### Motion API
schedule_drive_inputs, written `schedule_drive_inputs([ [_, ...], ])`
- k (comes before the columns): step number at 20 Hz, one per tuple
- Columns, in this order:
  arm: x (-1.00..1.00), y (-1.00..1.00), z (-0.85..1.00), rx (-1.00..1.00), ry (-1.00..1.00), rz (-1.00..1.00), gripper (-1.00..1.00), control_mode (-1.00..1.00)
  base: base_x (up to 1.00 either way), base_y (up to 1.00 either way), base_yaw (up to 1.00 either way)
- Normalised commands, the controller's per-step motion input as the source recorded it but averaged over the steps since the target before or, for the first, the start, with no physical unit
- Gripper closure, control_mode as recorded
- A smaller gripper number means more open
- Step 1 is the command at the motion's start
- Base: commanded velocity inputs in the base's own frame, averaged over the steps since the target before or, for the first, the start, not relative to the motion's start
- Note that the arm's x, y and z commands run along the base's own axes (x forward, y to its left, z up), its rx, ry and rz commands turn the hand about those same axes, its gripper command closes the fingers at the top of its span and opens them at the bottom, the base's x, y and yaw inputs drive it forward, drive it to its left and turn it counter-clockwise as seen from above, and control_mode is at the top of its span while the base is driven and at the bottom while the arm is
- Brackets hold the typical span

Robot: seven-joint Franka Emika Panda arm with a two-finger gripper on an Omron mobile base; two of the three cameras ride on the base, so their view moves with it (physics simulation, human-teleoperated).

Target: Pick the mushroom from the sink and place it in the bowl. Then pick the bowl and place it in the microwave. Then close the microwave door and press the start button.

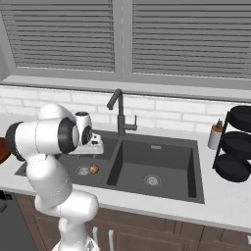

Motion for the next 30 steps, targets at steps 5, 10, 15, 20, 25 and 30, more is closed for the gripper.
schedule_drive_inputs([
  [5,0.42,0.17,-0.30,-0.03,0.00,-0.07,-1.00,-1.00,0.00,0.00,0.00],
  [10,0.37,0.28,-0.30,-0.07,0.00,-0.14,-1.00,-1.00,0.00,0.00,0.00],
  [15,0.38,0.01,-0.40,-0.02,0.00,-0.08,-1.00,-1.00,0.00,0.00,0.00],
  [20,0.39,0.00,-0.42,0.00,0.02,-0.06,-1.00,-1.00,0.00,0.00,0.00],
  [25,0.27,0.00,-0.35,0.00,0.02,-0.06,-1.00,-1.00,0.00,0.00,0.00],
  [30,0.00,-0.06,-0.34,0.00,0.12,-0.07,-1.00,-1.00,0.00,0.00,0.00],
])
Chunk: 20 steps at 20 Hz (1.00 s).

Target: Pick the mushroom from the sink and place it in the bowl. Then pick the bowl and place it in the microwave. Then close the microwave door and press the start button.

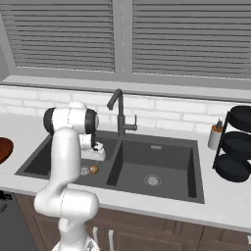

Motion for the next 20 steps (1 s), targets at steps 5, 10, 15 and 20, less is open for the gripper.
schedule_drive_inputs([
  [5,0.00,-0.09,-0.32,0.00,0.14,-0.07,-1.00,-1.00,0.00,0.00,0.00],
  [10,0.00,-0.12,-0.21,0.00,0.03,-0.02,-1.00,-1.00,0.00,0.00,0.00],
  [15,-0.10,-0.04,-0.14,0.00,0.01,-0.04,-1.00,-1.00,0.00,0.00,0.00],
  [20,-0.45,-0.10,-0.09,0.00,0.00,-0.06,-1.00,-1.00,0.00,0.00,0.00],
])
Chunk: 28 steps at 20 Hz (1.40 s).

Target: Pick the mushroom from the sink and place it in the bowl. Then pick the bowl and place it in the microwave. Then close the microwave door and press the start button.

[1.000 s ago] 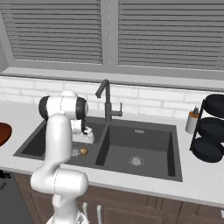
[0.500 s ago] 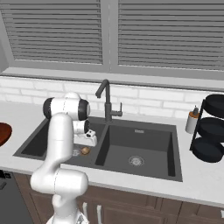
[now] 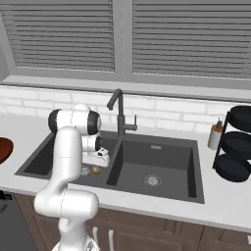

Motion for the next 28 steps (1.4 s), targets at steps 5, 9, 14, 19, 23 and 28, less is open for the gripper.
schedule_drive_inputs([
  [5,-0.39,-0.16,-0.10,0.00,0.00,-0.05,-1.00,-1.00,0.00,0.00,0.00],
  [9,-0.02,-0.01,-0.23,0.00,0.00,-0.02,1.00,-1.00,0.00,0.00,0.00],
  [14,0.63,0.04,-0.15,0.00,-0.14,0.00,1.00,-1.00,0.00,0.00,0.00],
  [19,0.68,-0.04,-0.23,0.00,-0.19,0.03,1.00,-1.00,0.00,0.00,0.00],
  [23,-0.06,0.44,-0.03,-0.11,-0.25,0.00,1.00,-1.00,0.00,0.00,0.00],
  [28,-0.35,0.32,0.58,-0.03,-0.29,0.00,1.00,-1.00,0.00,0.00,0.00],
])
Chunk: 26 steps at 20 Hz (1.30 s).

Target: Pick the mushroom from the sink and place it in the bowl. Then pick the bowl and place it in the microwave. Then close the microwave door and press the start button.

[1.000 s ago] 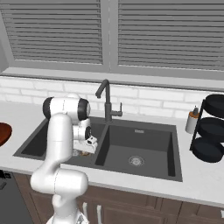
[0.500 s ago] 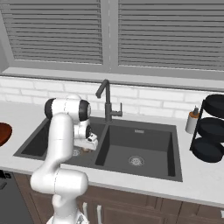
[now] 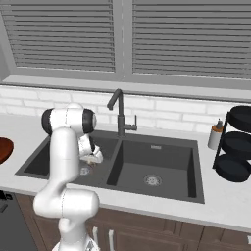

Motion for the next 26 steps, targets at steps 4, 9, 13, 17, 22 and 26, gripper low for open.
schedule_drive_inputs([
  [4,-0.63,0.36,1.00,0.00,-0.18,0.00,1.00,-1.00,0.00,0.00,0.00],
  [9,-0.72,0.19,1.00,0.00,-0.17,0.00,1.00,-1.00,0.00,0.00,0.00],
  [13,-0.59,0.04,1.00,0.00,-0.21,0.00,1.00,-1.00,0.00,0.00,0.00],
  [17,-0.33,0.00,1.00,0.00,-0.19,0.03,1.00,-1.00,0.00,0.00,0.00],
  [22,-0.21,0.00,1.00,0.01,-0.16,0.03,1.00,-1.00,0.00,0.00,0.00],
  [26,-0.20,0.00,1.00,0.00,-0.14,0.02,1.00,-1.00,0.00,0.00,0.00],
])
